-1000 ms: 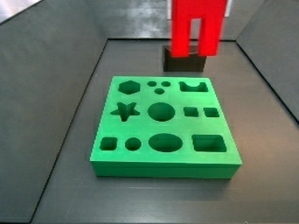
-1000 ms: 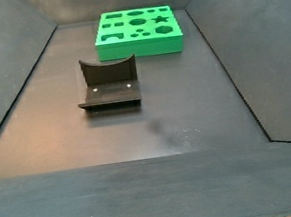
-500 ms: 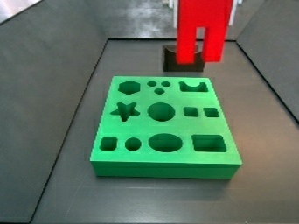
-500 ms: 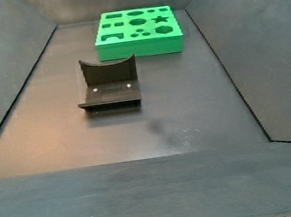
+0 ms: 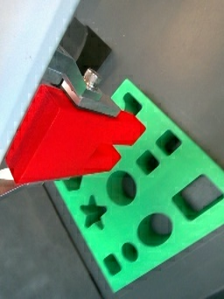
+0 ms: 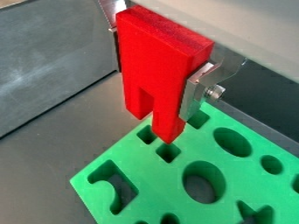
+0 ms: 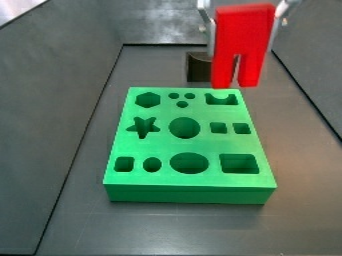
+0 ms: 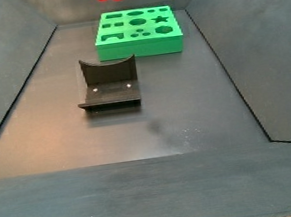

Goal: Pick up the double-square object. Move up. Move to above the board. Insert the double-square object.
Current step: Insert the double-square object.

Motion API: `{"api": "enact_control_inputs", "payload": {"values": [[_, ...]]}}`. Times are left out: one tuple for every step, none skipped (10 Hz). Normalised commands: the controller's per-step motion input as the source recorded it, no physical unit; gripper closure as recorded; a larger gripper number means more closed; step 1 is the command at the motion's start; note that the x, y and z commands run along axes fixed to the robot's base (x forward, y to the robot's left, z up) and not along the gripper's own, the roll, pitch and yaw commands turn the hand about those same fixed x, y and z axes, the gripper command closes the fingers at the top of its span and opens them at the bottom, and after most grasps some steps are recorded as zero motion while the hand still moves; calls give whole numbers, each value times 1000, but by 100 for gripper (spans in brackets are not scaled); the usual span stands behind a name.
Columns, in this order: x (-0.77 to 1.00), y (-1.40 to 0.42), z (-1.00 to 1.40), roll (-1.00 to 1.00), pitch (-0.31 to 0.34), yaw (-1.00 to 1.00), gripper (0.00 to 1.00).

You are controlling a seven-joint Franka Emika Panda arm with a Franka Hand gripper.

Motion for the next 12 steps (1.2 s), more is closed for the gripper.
{"api": "enact_control_inputs", "payload": {"values": [[54,-143,-157,74,-21,0,100],[477,-106,-391,157,-9,0,100],[623,-120,-514,229,0,63,100],[529,-100,-540,261,-16,86,100],[460,-80,-491,241,0,109,100],[246,-166,-477,256,-23,169,100],[11,-126,-351,254,-34,206,100],[0,0,-9,16,0,0,100],[-240,-89,-440,216,-53,114,100],[-323,-80,-500,231,-80,169,100],[-246,-97,-494,211,-94,206,100],[-26,-129,-363,79,-93,166,100]]}}
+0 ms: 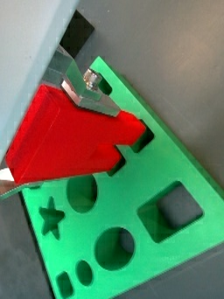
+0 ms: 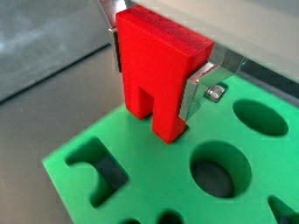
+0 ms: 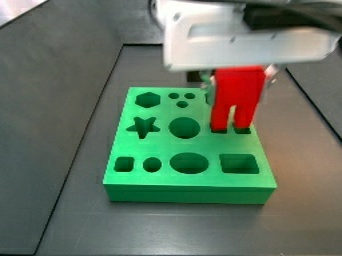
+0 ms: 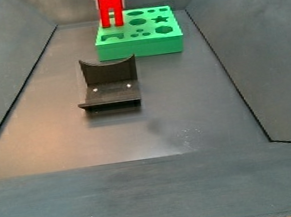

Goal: Pick up the double-square object. Move up. Move to above the board. Insert the double-square object.
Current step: Insert the double-square object.

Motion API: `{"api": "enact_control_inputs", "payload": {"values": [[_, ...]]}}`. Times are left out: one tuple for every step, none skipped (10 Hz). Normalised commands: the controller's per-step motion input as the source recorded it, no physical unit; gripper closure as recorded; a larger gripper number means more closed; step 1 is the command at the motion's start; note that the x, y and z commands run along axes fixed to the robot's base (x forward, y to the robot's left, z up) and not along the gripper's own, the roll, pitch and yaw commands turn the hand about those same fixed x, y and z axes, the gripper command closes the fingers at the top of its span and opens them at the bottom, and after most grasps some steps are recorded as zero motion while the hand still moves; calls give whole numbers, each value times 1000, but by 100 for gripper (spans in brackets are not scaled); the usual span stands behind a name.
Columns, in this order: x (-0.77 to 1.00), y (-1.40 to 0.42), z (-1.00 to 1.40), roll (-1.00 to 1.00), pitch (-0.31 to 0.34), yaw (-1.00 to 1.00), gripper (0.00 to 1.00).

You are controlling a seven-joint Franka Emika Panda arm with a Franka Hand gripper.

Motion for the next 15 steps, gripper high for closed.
{"api": "enact_control_inputs", "payload": {"values": [[0,-177,-303,13,-90,131,100],[63,-220,-311,24,-86,74,100],[89,-209,-320,37,-79,54,100],[117,-189,-377,51,-60,51,100],[160,-134,-471,106,-17,103,100],[240,-103,-671,196,0,126,100],[280,-26,-717,183,31,46,100],[74,0,-611,36,0,-146,100],[0,0,-520,0,-4,-349,100],[0,74,-503,0,0,-523,100],[0,134,-469,0,0,-657,100],[46,177,-537,0,9,-657,100],[123,166,-686,81,23,-494,100],[126,57,-766,90,44,-360,100],[111,3,-760,89,29,-214,100]]}}
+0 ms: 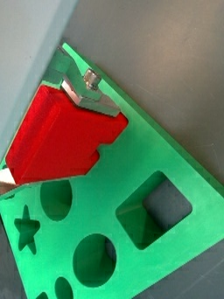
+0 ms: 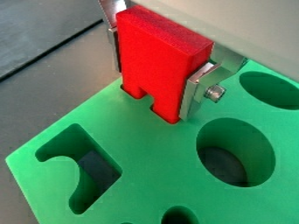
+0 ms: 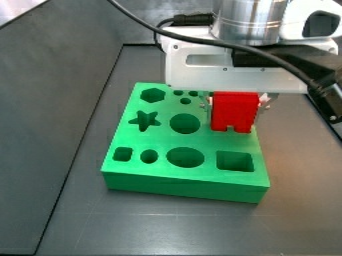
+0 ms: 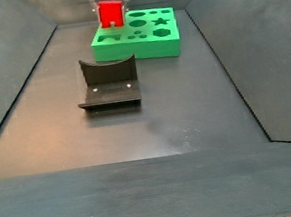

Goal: Pick up the double-square object. Move up. Move to above the board. Insert the double-square object.
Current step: Insert the double-square object.

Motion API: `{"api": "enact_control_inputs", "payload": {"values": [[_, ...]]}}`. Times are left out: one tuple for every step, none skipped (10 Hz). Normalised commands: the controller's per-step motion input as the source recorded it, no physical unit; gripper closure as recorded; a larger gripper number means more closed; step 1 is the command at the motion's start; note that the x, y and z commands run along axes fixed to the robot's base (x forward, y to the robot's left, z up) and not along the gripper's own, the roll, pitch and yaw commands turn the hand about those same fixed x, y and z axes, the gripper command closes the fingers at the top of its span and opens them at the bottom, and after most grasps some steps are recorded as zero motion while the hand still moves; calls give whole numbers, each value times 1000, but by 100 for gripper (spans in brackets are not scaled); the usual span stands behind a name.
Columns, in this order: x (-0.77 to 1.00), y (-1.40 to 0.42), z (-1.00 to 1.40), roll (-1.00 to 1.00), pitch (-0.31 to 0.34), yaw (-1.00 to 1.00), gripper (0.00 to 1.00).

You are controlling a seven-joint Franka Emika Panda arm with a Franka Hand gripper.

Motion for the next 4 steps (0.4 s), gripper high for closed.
{"api": "enact_control_inputs", "payload": {"values": [[0,109,-3,-40,-76,-17,100],[-29,0,0,-11,-40,0,100],[-9,0,0,0,-24,0,100],[0,0,0,0,0,0,100]]}}
